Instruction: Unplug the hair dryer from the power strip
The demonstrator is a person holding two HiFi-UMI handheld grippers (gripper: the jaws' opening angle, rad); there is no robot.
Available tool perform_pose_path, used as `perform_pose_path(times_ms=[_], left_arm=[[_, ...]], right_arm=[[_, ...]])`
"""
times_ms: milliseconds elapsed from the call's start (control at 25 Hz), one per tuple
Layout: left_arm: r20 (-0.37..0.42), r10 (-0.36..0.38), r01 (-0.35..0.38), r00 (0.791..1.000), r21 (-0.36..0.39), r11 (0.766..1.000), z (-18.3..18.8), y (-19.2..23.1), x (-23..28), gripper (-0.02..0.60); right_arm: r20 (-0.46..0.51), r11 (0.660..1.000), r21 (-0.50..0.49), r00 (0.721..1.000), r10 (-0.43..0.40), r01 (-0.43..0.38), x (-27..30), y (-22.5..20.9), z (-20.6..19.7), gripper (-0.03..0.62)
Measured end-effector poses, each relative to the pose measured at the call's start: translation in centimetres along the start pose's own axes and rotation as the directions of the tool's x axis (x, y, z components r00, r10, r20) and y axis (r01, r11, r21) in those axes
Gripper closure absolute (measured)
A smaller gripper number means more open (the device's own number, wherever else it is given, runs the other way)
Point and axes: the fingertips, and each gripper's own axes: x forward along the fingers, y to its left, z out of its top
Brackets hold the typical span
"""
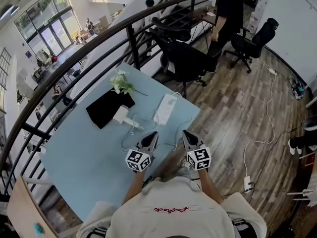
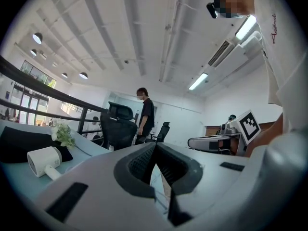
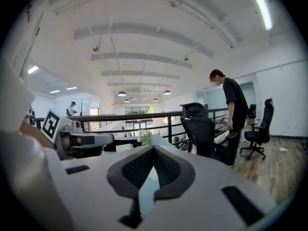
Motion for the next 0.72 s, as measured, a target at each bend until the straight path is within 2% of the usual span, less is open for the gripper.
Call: perform_pose_path(times_ms=[440,720], left_arm=[[-0.028,0.116,-0.115,0.993,0.033,0.993,0.0,1.2,8.9,0.574],[-0.047,0.197,-0.194,0.979,0.056,0.979,-0.2,2.2,13.1,0.572]], right_arm=[[0.017,0.997,0.011,0.997,0.078,-0.078,3.6,-10.6,1.2,0.577],[0.024,0.99,-0.002,0.99,0.142,-0.142,5.3,-15.3,2.2,0.577]])
